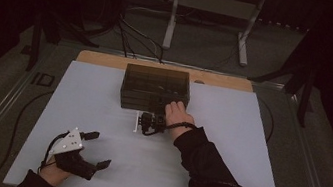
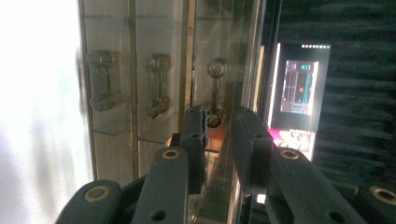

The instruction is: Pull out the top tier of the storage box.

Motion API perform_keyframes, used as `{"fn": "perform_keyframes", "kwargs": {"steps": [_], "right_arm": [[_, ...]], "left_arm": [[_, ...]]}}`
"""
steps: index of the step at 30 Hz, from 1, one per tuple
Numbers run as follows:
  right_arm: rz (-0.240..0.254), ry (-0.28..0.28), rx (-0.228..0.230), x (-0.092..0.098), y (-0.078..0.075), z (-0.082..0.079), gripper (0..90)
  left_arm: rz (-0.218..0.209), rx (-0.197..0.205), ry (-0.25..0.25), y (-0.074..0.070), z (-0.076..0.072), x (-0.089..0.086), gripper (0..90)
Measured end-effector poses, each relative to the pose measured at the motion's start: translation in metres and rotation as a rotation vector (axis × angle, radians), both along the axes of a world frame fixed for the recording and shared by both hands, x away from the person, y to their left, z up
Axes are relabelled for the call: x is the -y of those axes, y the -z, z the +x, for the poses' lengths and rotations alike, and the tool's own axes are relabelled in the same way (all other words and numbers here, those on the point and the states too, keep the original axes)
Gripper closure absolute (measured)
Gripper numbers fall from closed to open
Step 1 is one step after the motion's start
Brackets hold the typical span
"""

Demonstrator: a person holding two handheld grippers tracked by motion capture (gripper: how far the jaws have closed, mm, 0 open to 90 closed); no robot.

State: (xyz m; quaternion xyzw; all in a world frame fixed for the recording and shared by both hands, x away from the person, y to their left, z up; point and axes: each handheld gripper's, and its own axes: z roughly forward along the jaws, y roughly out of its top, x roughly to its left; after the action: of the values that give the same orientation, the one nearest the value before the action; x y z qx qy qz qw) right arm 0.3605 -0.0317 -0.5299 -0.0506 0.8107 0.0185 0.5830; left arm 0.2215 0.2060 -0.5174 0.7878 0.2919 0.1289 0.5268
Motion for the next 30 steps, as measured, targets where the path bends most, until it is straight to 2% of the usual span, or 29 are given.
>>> {"fn": "perform_keyframes", "kwargs": {"steps": [2,3,19,30], "right_arm": [[0.000,-0.011,-0.007,-0.001,0.001,0.001,78.1],[-0.011,-0.016,0.004,-0.002,0.002,0.001,78.8],[-0.022,-0.011,0.018,-0.005,0.004,0.000,80.8],[-0.015,-0.027,0.006,-0.003,-0.002,-0.012,81.1]], "left_arm": [[-0.001,0.000,-0.001,0.000,0.000,0.000,0.0],[-0.002,-0.001,0.000,0.000,0.000,0.000,0.0],[-0.004,-0.006,-0.004,0.001,0.001,-0.001,0.0],[-0.005,-0.010,-0.006,0.001,0.001,-0.001,0.0]]}}
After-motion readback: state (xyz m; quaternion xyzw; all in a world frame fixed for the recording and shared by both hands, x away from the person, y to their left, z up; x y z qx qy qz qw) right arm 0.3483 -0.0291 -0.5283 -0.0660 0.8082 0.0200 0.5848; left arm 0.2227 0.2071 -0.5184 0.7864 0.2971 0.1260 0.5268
